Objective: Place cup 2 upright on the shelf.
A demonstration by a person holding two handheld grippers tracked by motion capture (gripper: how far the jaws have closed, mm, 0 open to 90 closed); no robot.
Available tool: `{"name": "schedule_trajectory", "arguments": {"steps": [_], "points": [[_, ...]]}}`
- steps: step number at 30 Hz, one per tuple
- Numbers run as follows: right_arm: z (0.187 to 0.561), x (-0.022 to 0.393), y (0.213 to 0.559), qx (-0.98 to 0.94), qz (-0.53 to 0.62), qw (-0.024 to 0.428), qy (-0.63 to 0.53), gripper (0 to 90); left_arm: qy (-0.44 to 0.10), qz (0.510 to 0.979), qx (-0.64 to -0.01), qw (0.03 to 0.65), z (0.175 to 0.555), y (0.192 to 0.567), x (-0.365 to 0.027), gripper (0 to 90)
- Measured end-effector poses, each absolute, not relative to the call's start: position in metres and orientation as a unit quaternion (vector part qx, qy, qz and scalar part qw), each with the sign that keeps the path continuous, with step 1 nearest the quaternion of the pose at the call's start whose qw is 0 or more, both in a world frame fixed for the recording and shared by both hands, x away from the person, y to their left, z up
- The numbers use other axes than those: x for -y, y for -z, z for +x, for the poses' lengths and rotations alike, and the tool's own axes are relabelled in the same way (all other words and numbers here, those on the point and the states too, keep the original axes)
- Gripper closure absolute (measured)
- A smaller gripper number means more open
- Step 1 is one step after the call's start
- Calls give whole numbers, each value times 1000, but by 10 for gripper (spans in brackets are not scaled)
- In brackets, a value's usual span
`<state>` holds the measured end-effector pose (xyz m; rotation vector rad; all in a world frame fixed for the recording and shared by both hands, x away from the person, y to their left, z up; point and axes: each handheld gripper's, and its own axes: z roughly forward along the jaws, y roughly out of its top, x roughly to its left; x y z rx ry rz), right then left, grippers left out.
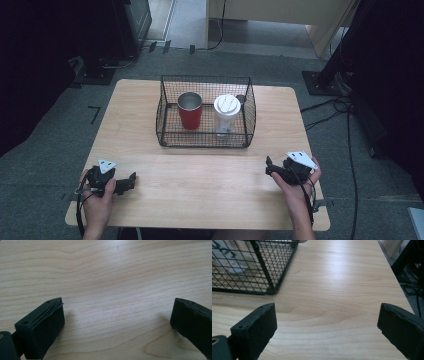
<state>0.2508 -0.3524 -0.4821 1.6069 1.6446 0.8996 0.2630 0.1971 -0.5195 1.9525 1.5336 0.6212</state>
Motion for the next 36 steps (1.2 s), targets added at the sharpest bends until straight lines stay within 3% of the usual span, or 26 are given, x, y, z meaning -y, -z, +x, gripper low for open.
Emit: {"name": "schedule_trajectory", "arguments": {"steps": [36], "points": [[211, 419, 510, -603, 667, 333, -284, 26, -233, 731, -573, 287, 263, 520, -197, 0]]}}
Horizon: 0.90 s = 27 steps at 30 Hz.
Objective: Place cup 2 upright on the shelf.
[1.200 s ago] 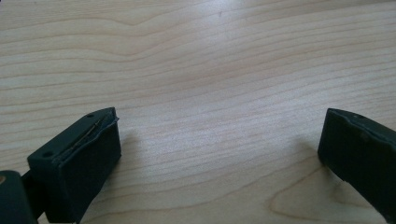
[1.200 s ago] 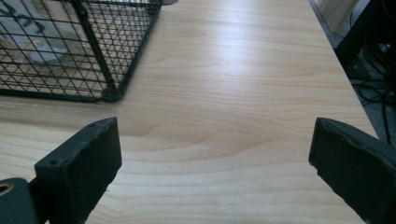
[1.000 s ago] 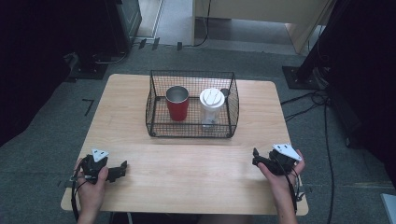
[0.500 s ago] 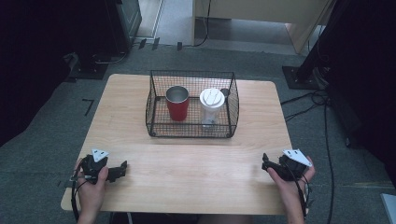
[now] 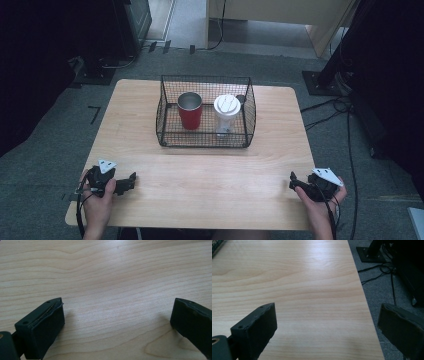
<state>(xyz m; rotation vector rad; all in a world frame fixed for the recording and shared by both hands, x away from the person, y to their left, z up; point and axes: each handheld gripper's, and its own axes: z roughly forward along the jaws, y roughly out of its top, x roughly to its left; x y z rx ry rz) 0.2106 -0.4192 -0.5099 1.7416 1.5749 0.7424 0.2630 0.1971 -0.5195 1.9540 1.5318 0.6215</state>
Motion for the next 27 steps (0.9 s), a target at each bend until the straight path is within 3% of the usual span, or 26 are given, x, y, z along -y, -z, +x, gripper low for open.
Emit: {"name": "schedule_trajectory", "arguments": {"steps": [27], "points": [[203, 436, 526, -620, 675, 307, -257, 28, -233, 731, -573, 287, 263, 520, -197, 0]]}}
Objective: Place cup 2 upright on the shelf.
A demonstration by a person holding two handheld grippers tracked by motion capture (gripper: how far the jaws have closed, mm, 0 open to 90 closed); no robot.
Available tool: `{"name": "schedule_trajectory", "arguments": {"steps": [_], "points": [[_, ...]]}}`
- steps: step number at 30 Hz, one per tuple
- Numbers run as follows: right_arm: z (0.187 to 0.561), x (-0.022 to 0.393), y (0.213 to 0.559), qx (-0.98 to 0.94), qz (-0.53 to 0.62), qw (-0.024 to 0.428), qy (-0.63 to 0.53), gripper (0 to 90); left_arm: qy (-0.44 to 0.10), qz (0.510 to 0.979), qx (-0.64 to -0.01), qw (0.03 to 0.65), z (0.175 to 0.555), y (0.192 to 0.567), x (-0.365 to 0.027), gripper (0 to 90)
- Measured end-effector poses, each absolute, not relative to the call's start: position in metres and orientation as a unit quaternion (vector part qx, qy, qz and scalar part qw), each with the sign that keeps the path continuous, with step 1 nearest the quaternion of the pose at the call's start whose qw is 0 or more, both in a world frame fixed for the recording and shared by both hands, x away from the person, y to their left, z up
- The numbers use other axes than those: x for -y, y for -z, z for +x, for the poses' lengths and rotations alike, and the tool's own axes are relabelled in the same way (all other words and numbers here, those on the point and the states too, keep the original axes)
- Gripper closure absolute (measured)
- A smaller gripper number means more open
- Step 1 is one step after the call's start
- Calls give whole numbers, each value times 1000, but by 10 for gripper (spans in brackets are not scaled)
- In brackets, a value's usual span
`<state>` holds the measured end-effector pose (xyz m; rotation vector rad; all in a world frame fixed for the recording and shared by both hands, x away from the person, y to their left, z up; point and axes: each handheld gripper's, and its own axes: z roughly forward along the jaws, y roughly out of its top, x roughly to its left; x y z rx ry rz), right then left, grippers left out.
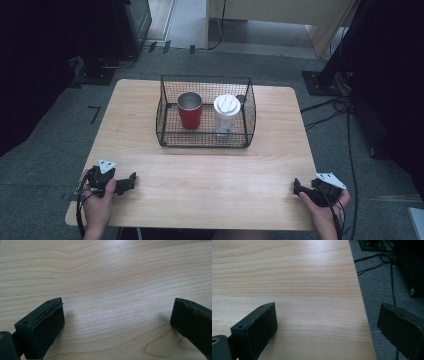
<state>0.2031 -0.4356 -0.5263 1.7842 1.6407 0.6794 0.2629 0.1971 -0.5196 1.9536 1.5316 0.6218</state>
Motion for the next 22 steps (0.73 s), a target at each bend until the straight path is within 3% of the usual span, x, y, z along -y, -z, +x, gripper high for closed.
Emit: {"name": "schedule_trajectory", "arguments": {"steps": [6, 22], "points": [[203, 437, 527, -641, 661, 271, -281, 27, -233, 731, -573, 287, 263, 520, -197, 0], [203, 437, 527, -641, 661, 270, -282, 27, -236, 725, -581, 284, 262, 520, -196, 0]]}}
